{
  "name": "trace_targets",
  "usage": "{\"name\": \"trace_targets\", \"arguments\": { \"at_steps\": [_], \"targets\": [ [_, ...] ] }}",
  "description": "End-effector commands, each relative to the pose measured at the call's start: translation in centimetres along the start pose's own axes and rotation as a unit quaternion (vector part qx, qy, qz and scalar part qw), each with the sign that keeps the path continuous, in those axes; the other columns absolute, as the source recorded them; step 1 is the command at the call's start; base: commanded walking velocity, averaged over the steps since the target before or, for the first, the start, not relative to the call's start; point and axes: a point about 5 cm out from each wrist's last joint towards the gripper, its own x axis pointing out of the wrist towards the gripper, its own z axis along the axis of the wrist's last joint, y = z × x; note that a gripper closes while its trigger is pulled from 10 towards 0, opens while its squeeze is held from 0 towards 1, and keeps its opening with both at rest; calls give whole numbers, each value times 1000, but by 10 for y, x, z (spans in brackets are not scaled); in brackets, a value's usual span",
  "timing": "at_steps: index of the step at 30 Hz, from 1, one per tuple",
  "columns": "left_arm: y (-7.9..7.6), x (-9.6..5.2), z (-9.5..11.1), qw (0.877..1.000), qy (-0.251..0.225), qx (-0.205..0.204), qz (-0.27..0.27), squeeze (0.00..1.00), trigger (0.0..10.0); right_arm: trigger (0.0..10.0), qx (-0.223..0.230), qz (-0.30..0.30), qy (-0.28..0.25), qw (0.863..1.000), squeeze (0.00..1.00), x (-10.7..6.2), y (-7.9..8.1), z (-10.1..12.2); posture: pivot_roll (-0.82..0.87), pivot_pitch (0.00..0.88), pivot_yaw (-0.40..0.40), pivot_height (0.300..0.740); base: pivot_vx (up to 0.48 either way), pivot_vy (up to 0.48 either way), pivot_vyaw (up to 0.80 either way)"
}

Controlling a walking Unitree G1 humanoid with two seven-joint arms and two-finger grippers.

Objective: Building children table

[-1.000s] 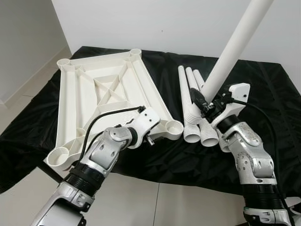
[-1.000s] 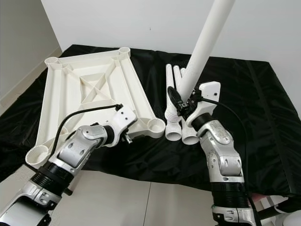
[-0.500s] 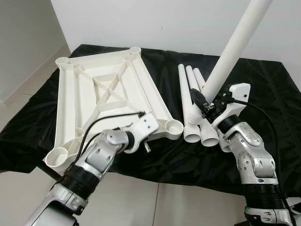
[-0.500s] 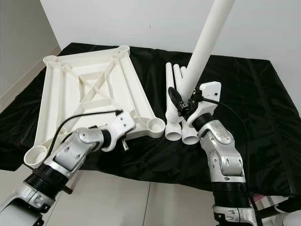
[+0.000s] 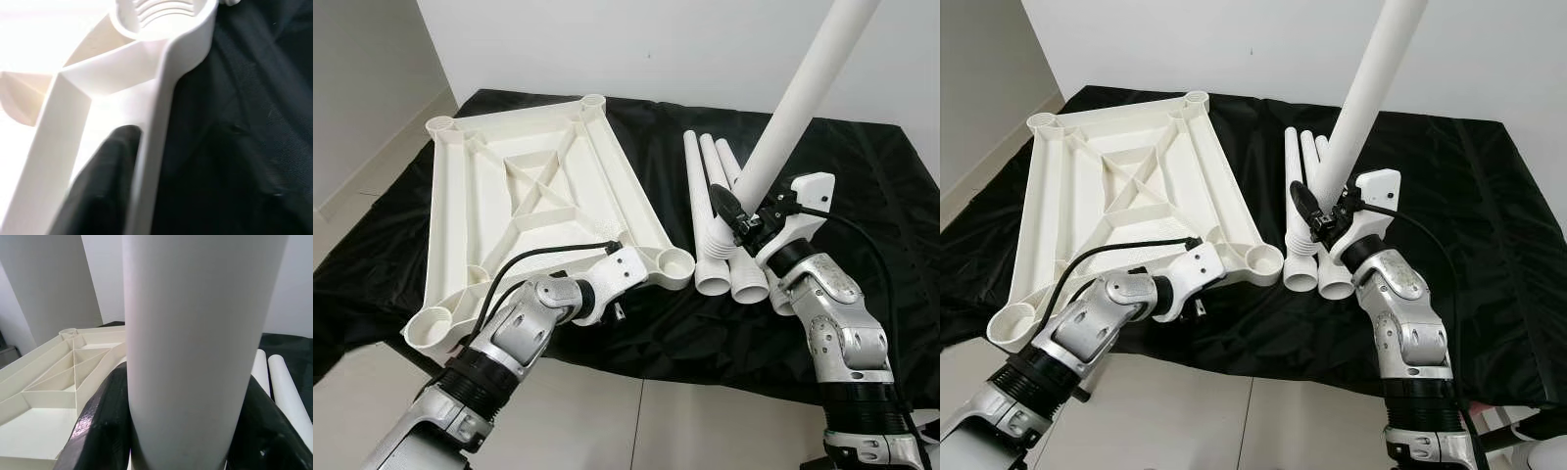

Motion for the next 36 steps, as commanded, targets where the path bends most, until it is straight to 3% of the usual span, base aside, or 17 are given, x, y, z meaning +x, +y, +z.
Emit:
{"name": "trace_targets", "arguments": {
  "at_steps": [1,5,6,8,9,18,26,36],
  "targets": [
    [-8,2,-3,999,3,2,-39,0,0,10000,-7,14,-7,1000,0,2,3,6,-143,141,49,740,0,0,0],
    [-7,2,-3,999,4,6,-36,0,0,10000,-9,17,-5,1000,0,3,3,5,-140,139,46,740,0,0,0],
    [-7,1,-2,999,1,5,-41,0,1529,10000,-10,20,-3,1000,0,4,3,5,-139,138,43,740,0,0,0],
    [-7,1,-2,999,0,4,-42,0,1529,10000,-11,21,-3,1000,0,4,3,5,-139,138,43,740,0,0,0],
    [-8,2,-2,999,5,8,-42,0,10000,10000,-11,29,0,1000,0,5,4,3,-134,135,38,740,0,0,0],
    [-4,2,2,1000,-5,8,-19,0,10000,10000,4,66,17,998,0,5,16,-9,-122,130,23,740,0,0,0],
    [-4,0,8,1000,-14,12,-16,0,10000,10000,24,120,39,992,0,7,36,-28,-103,126,7,740,0,0,0],
    [-7,-3,15,999,-25,17,-16,0,10000,10000,21,106,67,992,0,7,34,-51,-98,127,0,740,0,0,0]
  ]
}}
